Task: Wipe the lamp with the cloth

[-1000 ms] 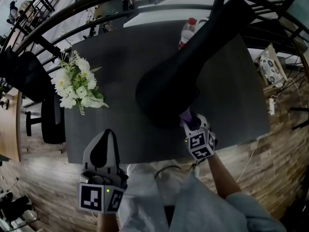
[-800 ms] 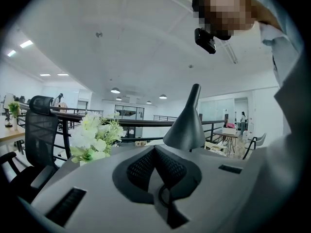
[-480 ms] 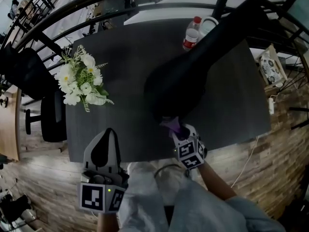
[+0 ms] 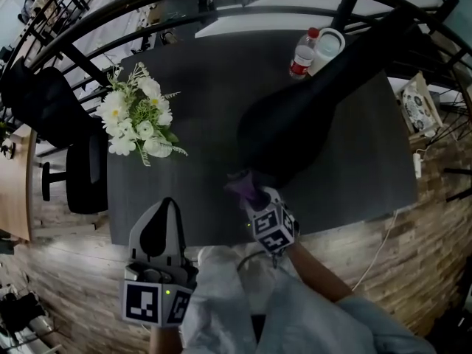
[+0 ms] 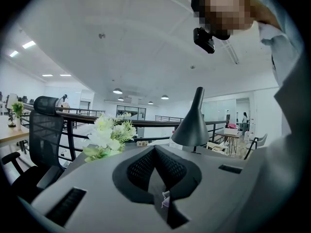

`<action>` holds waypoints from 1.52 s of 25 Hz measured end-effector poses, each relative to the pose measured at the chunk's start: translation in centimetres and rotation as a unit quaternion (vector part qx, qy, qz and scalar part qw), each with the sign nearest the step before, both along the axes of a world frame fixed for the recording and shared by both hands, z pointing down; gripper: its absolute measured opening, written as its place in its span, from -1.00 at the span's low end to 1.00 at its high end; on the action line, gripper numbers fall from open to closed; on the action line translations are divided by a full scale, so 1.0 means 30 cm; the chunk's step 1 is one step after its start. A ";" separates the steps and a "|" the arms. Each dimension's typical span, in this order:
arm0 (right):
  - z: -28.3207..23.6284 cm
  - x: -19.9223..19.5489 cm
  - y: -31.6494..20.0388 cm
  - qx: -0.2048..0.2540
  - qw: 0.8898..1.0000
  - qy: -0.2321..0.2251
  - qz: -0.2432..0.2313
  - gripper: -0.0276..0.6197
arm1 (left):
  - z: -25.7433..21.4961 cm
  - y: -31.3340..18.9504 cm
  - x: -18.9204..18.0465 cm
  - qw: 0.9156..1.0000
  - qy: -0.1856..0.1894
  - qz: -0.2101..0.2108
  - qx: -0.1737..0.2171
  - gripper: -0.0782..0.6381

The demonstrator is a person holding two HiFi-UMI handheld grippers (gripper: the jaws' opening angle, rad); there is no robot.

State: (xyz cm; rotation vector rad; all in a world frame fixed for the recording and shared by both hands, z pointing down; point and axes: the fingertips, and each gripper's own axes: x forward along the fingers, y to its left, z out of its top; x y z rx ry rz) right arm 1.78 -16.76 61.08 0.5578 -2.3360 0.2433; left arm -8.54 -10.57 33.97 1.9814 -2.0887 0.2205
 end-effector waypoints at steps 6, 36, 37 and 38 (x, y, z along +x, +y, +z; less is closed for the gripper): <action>-0.013 0.012 -0.007 -0.006 1.000 -0.008 0.016 -0.56 | -0.019 0.000 0.003 1.000 0.005 0.001 0.014 -0.77; -0.110 0.515 -0.442 0.080 0.986 0.022 0.144 -0.56 | -0.016 -0.105 0.212 0.999 0.003 0.047 0.023 -0.77; -0.134 0.517 -0.437 0.081 0.986 0.012 0.148 -0.56 | -0.017 -0.111 0.220 0.998 0.003 0.051 0.023 -0.77; -0.160 0.518 -0.432 0.084 0.985 0.004 0.152 -0.56 | -0.024 -0.120 0.231 0.998 0.003 0.056 0.030 -0.77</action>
